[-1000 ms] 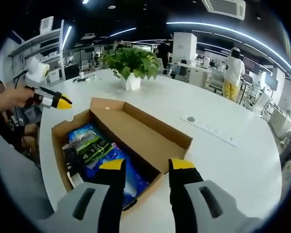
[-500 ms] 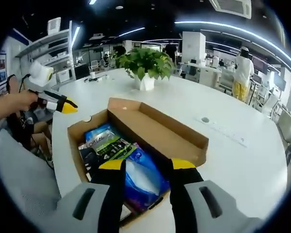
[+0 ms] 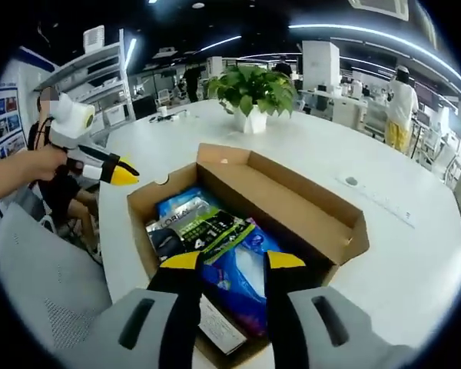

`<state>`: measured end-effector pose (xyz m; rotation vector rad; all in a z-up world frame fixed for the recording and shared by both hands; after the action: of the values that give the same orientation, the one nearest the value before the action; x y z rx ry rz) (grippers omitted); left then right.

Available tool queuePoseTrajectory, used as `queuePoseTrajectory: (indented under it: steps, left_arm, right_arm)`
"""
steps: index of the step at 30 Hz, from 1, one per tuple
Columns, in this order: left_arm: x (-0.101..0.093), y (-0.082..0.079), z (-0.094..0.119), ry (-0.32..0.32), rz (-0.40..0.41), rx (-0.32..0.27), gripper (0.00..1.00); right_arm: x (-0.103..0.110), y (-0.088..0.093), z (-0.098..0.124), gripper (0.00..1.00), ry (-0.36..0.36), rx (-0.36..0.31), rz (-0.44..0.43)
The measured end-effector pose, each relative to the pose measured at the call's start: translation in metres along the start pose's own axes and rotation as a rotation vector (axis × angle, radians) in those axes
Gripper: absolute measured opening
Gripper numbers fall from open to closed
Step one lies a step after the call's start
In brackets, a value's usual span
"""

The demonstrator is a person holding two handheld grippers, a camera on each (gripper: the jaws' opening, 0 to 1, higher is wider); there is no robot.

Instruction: Operate the shoe box by opening the lid, removing the specified soft item, and placing it in the target area until the item is outside and the box remains undamaged.

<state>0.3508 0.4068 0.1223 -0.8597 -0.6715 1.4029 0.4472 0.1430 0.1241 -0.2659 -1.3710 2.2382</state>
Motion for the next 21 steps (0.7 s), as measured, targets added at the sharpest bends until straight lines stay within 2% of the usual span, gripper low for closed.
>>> queuePoseTrajectory:
  steps: [6,9,17,21]
  left_arm:
    - [-0.001,0.008,-0.002,-0.006,0.005,0.021,0.13]
    - [0.000,0.012,-0.003,-0.006,0.011,0.028,0.08]
    - [-0.002,0.012,-0.005,0.013,0.032,0.016,0.01]
    - [-0.002,0.013,-0.006,0.007,0.033,0.009,0.01]
  right_arm:
    - [0.010,0.010,-0.010,0.26,-0.028,0.030,-0.025]
    - [0.014,0.014,-0.015,0.25,-0.038,0.040,-0.044]
    - [0.018,0.023,-0.028,0.19,-0.051,0.059,-0.171]
    - [0.019,0.026,-0.034,0.15,-0.048,0.066,-0.220]
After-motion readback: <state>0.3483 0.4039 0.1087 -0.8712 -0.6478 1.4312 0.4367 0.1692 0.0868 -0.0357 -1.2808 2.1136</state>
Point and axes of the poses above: the point that each gripper's makers call its tool centre point, and the gripper's own axes: z roughly backward along the fingers, x roughly to its left, y roughly out of its underside, the point moved 8 cm from there along z, roughly backward along the fingers, and after that the axes turned 8 degrees about -x, right-handed, at the moved point
